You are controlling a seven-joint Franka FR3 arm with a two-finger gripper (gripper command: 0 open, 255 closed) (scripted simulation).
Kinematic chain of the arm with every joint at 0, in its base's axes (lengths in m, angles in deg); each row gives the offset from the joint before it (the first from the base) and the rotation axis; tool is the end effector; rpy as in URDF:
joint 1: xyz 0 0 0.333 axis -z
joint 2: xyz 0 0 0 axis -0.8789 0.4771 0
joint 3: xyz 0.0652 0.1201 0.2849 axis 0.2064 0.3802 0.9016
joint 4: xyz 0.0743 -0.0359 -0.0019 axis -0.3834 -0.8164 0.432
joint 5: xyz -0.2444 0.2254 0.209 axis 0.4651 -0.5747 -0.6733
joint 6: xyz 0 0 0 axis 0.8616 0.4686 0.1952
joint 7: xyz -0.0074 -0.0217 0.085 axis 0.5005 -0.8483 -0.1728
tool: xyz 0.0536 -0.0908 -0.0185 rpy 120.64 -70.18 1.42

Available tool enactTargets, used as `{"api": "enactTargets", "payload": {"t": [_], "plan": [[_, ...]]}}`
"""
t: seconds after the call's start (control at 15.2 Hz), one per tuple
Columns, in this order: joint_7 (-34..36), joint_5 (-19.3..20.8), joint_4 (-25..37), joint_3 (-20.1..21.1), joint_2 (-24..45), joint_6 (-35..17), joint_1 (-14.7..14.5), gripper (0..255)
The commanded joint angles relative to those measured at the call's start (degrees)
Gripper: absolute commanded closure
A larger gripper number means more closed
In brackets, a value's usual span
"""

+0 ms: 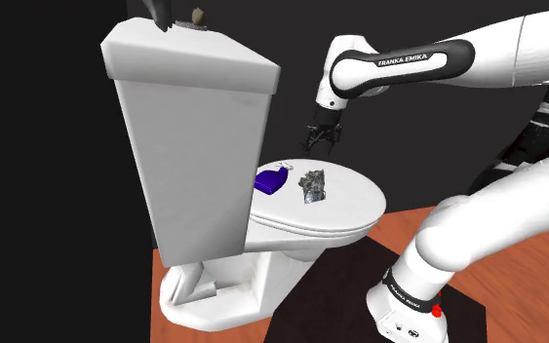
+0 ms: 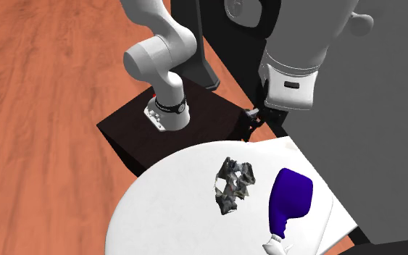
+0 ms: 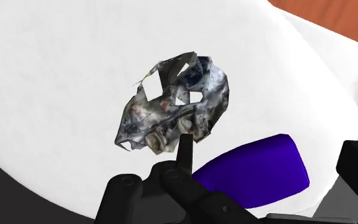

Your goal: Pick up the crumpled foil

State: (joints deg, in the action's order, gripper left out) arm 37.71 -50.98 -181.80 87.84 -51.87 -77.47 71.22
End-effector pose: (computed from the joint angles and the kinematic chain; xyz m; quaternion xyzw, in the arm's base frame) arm 0.4007 -0.0622 0.4731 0.9876 -0.1562 -0.0151 0.0039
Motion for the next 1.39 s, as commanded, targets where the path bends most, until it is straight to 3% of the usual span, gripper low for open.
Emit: {"api": "enactTargets", "payload": {"t": [0.0,0.46,1.06,1.12,1.32], "plan": [[2.71,0.48,-0.51,0.00,3.70,-3.68,1.21,0],[11.25,2.38,-0.79,-0.87,14.93,-13.12,4.98,0],[11.54,2.60,-3.41,-0.91,18.67,-19.47,5.01,0],[11.53,2.61,-3.38,-0.92,18.69,-19.48,5.02,255],[11.53,2.61,-3.39,-0.92,18.64,-19.43,5.02,255]]}}
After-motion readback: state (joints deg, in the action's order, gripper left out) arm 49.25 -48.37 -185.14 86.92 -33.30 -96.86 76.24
